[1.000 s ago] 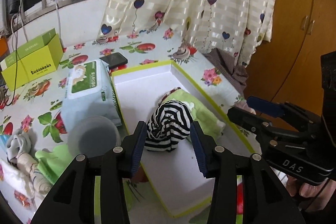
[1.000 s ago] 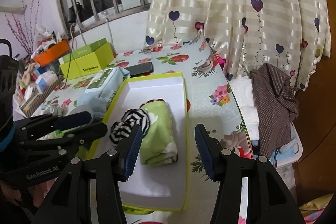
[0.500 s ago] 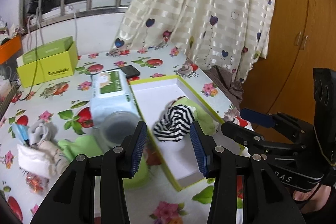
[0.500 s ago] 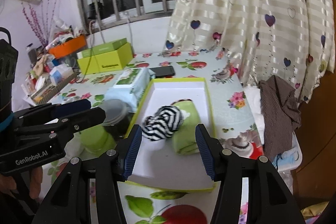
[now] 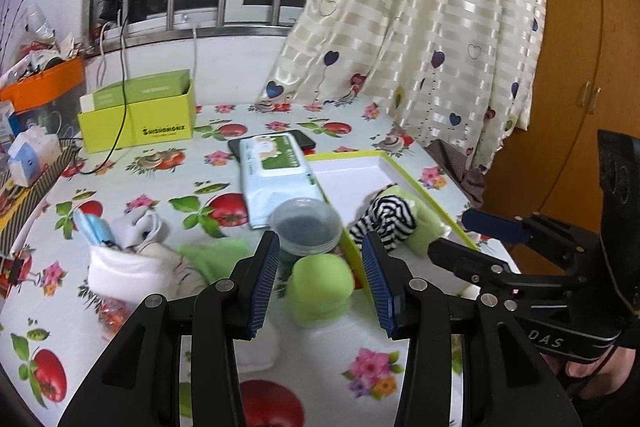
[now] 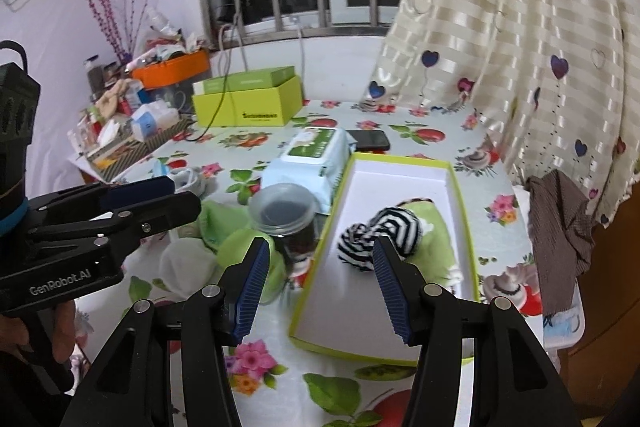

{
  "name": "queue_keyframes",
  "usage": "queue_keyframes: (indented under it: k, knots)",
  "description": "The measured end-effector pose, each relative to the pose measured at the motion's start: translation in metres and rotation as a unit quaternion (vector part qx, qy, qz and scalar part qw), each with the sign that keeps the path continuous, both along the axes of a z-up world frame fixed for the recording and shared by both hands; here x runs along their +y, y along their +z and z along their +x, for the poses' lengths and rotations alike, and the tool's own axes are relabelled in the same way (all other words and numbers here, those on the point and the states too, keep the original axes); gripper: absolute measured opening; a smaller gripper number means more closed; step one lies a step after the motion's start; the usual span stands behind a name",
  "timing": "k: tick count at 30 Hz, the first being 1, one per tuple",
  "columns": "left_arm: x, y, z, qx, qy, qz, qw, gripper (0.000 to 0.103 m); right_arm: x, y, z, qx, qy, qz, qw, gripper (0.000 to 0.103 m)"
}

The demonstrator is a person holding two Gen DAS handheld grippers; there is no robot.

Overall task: Organize soft objects
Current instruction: 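Withdraw both tools from the tray back toward the pile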

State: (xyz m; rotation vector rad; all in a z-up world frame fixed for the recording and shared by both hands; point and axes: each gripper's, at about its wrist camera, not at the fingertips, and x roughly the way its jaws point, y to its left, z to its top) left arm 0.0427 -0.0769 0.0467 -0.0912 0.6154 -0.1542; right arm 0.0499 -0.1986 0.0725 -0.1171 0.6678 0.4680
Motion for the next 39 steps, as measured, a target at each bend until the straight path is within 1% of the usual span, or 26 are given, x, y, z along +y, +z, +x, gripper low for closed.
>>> queue_keyframes:
  k: [13,24,32,39]
  knots:
    - [0.027,-0.005,-0.016,0.003,0.017,-0.008,0.9998,0.044,0.029,0.0,-0.009,0.0,0.037,-0.008,0.999,0.054]
    - [0.045,-0.01,-0.021,0.005,0.037,-0.009,0.9993,0.044,0.035,-0.002,-0.01,0.004,0.046,-0.009,0.999,0.054]
    - [0.067,-0.017,-0.022,0.017,0.07,-0.013,0.9974,0.044,0.041,-0.006,-0.01,0.007,0.055,-0.008,0.998,0.054]
    - [0.082,-0.021,-0.023,0.02,0.083,-0.02,0.9961,0.044,0.048,-0.006,-0.009,0.008,0.064,-0.008,0.998,0.054]
